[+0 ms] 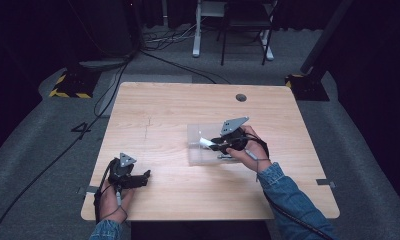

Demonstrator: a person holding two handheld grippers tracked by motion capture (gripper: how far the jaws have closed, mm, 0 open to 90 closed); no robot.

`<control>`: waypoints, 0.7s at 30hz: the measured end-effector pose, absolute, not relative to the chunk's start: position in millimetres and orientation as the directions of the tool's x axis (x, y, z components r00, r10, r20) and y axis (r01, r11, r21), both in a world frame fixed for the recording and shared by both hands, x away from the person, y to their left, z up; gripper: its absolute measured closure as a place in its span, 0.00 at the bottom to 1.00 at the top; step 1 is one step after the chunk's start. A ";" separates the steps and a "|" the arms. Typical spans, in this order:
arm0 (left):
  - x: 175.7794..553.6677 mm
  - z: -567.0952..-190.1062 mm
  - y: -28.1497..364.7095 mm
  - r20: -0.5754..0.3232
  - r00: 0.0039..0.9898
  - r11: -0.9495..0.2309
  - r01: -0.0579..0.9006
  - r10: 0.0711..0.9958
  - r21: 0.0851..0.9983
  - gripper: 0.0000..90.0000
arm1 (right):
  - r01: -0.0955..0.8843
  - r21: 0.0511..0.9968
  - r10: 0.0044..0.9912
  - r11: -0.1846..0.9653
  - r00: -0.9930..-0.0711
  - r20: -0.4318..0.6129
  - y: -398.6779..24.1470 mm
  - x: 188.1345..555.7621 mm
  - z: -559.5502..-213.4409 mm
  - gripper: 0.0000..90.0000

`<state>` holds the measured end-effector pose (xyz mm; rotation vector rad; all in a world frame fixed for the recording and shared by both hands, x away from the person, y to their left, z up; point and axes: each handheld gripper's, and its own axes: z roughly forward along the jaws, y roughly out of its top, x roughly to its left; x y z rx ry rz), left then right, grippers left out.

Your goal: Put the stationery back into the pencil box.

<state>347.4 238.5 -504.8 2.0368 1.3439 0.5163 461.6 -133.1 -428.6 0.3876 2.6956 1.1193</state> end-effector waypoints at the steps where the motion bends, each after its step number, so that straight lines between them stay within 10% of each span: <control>1: 347.4 -504.8 238.5 -0.021 0.401 -0.276 0.666 0.916 0.693 0.16 | 0.169 0.714 0.317 0.680 -0.945 -0.078 -134.1 462.7 -429.6 0.79; 21: 347.4 -504.8 238.4 -0.022 0.400 -0.275 0.667 0.916 0.692 0.16 | 0.167 0.676 0.321 0.718 -0.941 -0.108 -144.0 476.3 -445.5 0.79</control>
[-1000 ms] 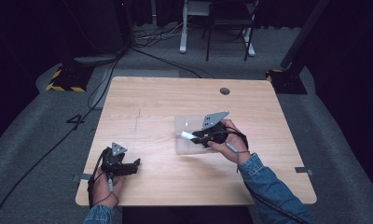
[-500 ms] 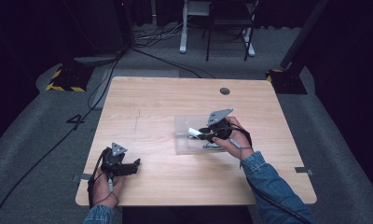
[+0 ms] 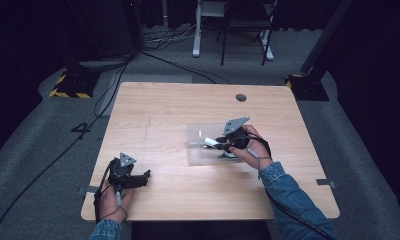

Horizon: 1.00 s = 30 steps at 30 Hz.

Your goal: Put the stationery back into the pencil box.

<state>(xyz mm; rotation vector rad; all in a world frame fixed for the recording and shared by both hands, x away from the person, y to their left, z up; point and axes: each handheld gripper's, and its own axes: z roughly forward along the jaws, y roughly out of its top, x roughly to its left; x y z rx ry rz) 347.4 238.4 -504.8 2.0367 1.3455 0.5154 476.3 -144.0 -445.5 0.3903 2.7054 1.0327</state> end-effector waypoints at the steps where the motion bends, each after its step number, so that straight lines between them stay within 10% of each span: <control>1: 347.5 -504.9 238.5 -0.022 0.402 -0.275 0.666 0.916 0.693 0.16 | 0.166 0.674 0.318 0.720 -0.942 -0.108 -144.1 476.6 -445.9 0.79; 30: 347.4 -504.9 238.5 -0.022 0.402 -0.275 0.666 0.916 0.693 0.16 | 0.085 0.586 0.212 0.806 -0.965 -0.153 -126.8 475.0 -459.4 0.79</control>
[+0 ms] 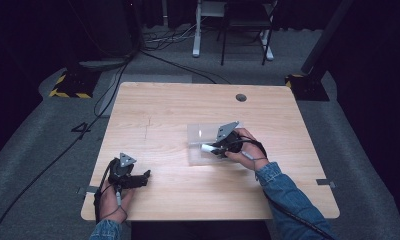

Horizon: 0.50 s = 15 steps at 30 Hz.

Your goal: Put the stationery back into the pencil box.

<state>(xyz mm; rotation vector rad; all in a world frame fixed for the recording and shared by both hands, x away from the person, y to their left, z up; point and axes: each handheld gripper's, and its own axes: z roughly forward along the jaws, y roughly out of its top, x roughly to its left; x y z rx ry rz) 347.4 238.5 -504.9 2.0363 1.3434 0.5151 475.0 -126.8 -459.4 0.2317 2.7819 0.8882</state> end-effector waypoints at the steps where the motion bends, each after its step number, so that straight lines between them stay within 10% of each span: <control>1: 347.4 -504.9 238.5 -0.022 0.402 -0.276 0.666 0.915 0.693 0.16 | 0.082 0.584 0.209 0.808 -0.966 -0.153 -126.6 475.0 -459.6 0.79; 15: 347.4 -504.8 238.5 -0.021 0.401 -0.276 0.666 0.916 0.693 0.16 | 0.065 0.565 0.186 0.822 -0.970 -0.158 -123.9 475.5 -463.3 0.79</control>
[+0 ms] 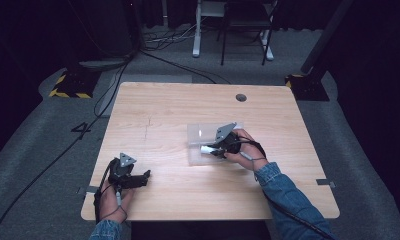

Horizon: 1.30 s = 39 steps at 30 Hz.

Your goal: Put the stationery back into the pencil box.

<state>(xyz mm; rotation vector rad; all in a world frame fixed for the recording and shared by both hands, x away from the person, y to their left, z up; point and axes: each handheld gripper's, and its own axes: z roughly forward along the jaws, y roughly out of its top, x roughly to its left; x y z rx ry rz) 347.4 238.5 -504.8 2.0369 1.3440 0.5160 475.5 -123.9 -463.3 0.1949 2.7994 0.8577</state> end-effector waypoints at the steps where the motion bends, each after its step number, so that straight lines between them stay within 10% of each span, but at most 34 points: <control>1: 347.4 -504.9 238.5 -0.022 0.401 -0.275 0.666 0.916 0.693 0.16 | 0.062 0.565 0.186 0.823 -0.969 -0.165 -123.9 475.5 -463.4 0.79; 25: 347.4 -504.9 238.5 -0.022 0.402 -0.275 0.666 0.916 0.693 0.16 | 0.046 0.591 0.212 0.805 -0.954 -0.214 -128.7 476.8 -458.5 0.70; 39: 347.4 -504.9 238.5 -0.022 0.402 -0.275 0.666 0.916 0.693 0.16 | 0.116 0.712 0.250 0.693 -0.965 -0.085 -107.0 475.5 -472.0 0.46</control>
